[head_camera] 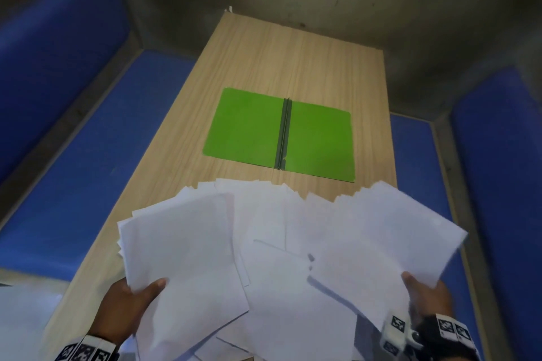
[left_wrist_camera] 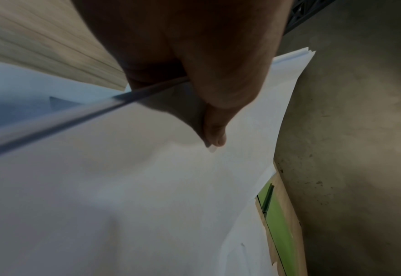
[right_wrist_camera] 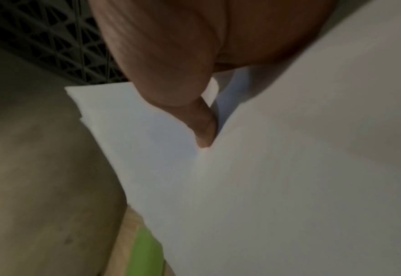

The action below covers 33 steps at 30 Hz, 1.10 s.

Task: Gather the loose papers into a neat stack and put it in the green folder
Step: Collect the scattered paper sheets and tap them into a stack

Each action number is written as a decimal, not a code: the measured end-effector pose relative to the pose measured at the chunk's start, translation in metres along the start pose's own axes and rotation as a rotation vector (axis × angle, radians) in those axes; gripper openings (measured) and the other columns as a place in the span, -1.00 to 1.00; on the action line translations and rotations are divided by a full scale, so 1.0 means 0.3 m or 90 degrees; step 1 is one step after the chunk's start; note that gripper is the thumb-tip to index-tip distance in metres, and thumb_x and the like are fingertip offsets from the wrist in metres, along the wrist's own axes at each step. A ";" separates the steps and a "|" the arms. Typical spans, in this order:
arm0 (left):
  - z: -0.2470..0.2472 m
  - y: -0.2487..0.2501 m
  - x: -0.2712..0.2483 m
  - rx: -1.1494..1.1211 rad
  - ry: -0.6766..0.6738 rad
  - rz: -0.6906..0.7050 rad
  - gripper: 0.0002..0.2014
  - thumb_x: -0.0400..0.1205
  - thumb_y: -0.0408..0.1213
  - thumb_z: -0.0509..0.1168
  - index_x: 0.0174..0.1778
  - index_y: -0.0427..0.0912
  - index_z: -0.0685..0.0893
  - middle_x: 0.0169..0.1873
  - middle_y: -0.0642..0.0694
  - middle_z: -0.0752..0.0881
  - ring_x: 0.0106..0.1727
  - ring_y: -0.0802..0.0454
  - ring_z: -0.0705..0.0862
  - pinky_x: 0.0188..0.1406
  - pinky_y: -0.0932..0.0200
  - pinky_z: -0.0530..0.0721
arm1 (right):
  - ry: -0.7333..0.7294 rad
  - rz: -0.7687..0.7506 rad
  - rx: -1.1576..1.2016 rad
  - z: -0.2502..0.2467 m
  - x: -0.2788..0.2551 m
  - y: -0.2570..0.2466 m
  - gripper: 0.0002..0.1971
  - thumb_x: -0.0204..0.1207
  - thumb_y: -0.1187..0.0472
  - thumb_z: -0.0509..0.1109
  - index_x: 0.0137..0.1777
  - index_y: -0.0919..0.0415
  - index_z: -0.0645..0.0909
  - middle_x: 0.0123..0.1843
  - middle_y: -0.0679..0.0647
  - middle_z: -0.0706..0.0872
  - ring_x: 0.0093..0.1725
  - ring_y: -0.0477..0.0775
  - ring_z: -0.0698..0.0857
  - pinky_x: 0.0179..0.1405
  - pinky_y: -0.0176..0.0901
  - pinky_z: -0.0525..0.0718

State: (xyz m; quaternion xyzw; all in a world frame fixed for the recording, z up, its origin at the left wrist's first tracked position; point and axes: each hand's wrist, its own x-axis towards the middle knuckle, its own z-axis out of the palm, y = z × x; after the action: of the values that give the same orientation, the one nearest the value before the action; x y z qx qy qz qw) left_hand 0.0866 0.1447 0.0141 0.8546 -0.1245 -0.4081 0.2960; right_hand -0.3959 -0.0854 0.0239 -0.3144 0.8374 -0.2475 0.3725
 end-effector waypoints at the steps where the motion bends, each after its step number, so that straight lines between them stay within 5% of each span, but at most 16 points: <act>1: 0.001 0.001 -0.001 0.000 -0.003 0.005 -0.73 0.45 -0.19 0.58 -0.08 -0.29 0.76 -0.20 -0.24 0.80 -0.20 -0.14 0.70 -0.28 0.03 0.56 | 0.020 0.012 0.021 -0.020 -0.003 0.010 -0.46 0.28 0.11 0.60 0.17 0.45 0.62 0.12 0.36 0.75 -0.04 0.29 0.72 0.12 0.20 0.63; 4: 0.002 -0.005 0.006 0.003 -0.009 0.007 -0.72 0.45 -0.16 0.57 -0.05 -0.26 0.76 -0.17 -0.23 0.81 -0.17 -0.16 0.72 -0.22 0.00 0.60 | 0.100 0.058 0.085 -0.082 -0.018 0.011 -0.47 0.43 0.04 0.54 0.18 0.49 0.61 0.16 0.38 0.71 -0.04 0.31 0.73 0.06 0.18 0.66; 8: 0.003 -0.021 0.011 0.000 -0.013 0.009 -0.70 0.45 -0.15 0.58 -0.04 -0.26 0.75 -0.17 -0.25 0.80 -0.17 -0.19 0.72 -0.16 -0.01 0.61 | 0.046 0.106 0.190 -0.149 -0.027 -0.029 -0.27 0.45 -0.31 0.36 0.16 0.46 0.55 0.14 0.34 0.68 -0.49 0.12 0.68 -0.54 -0.14 0.65; 12: -0.004 -0.035 0.010 -0.006 -0.006 0.008 -0.72 0.44 -0.16 0.58 -0.09 -0.28 0.75 -0.20 -0.25 0.80 -0.18 -0.20 0.72 -0.18 -0.03 0.62 | -0.018 -0.013 0.221 -0.109 -0.034 -0.088 -0.13 0.08 -0.42 0.55 0.09 0.37 0.70 -0.17 0.38 0.71 -0.30 0.18 0.64 -0.38 -0.01 0.62; 15: -0.012 -0.057 0.018 -0.024 -0.001 0.003 -0.72 0.42 -0.15 0.60 -0.12 -0.25 0.77 -0.20 -0.22 0.82 -0.15 -0.22 0.75 -0.05 -0.13 0.70 | -0.179 -0.123 0.295 -0.009 -0.090 -0.173 -0.38 0.13 -0.09 0.65 0.10 0.32 0.70 -0.10 0.15 0.81 -0.05 0.18 0.74 -0.15 -0.07 0.78; 18: -0.021 -0.065 0.011 -0.029 0.010 0.005 -0.77 0.44 -0.17 0.58 -0.16 -0.21 0.73 -0.23 -0.21 0.80 -0.19 -0.19 0.72 -0.13 -0.07 0.65 | -0.329 -0.263 0.065 0.129 -0.159 -0.241 -0.60 0.22 0.17 0.66 0.04 0.28 0.71 -0.29 -0.17 0.83 -0.22 -0.20 0.79 -0.19 -0.29 0.77; 21: -0.032 -0.074 0.006 -0.015 0.037 0.010 -0.76 0.43 -0.15 0.59 -0.23 -0.20 0.71 -0.26 -0.23 0.79 -0.23 -0.20 0.72 -0.19 -0.07 0.67 | -0.419 -0.346 -0.324 0.287 -0.187 -0.234 -0.67 0.35 0.31 0.57 0.11 0.31 0.70 -0.08 0.06 0.78 -0.02 0.10 0.75 -0.29 -0.39 0.61; 24: -0.046 -0.088 0.010 0.000 0.053 0.010 -0.73 0.42 -0.12 0.59 -0.26 -0.25 0.72 -0.33 -0.21 0.79 -0.28 -0.24 0.73 -0.31 -0.03 0.65 | -0.463 -0.407 -0.581 0.420 -0.194 -0.179 -0.48 0.40 0.09 0.52 0.32 0.24 0.51 0.23 0.16 0.64 0.21 0.19 0.64 -0.04 -0.19 0.52; 27: -0.052 -0.105 0.014 0.001 0.065 0.017 -0.74 0.44 -0.12 0.58 -0.24 -0.24 0.73 -0.33 -0.19 0.78 -0.28 -0.22 0.72 -0.31 -0.01 0.61 | -0.440 -0.405 -0.660 0.492 -0.208 -0.146 -0.28 0.33 -0.05 0.55 0.44 0.13 0.38 0.42 0.13 0.52 0.36 0.18 0.57 0.27 -0.04 0.57; 29: -0.052 -0.117 0.015 -0.005 0.064 0.019 -0.72 0.45 -0.12 0.57 -0.17 -0.28 0.75 -0.30 -0.21 0.78 -0.26 -0.19 0.72 -0.28 0.00 0.61 | -0.465 -0.391 -0.676 0.517 -0.224 -0.141 -0.18 0.37 0.04 0.57 0.56 0.17 0.26 0.53 0.14 0.45 0.46 0.17 0.50 0.40 -0.06 0.50; 33: -0.055 -0.128 0.021 -0.029 0.061 0.014 -0.74 0.47 -0.16 0.56 -0.16 -0.30 0.75 -0.32 -0.19 0.77 -0.25 -0.16 0.71 -0.29 0.02 0.59 | -0.496 -0.358 -0.666 0.517 -0.216 -0.123 -0.18 0.34 0.11 0.60 0.57 0.17 0.30 0.47 0.14 0.54 0.41 0.19 0.55 0.29 -0.08 0.57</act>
State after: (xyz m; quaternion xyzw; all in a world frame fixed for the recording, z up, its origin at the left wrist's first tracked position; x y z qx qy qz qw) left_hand 0.1022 0.1792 -0.0049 0.8648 -0.1103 -0.3659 0.3256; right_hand -0.2284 -0.0924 -0.0149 -0.7221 0.5392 0.2307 0.3670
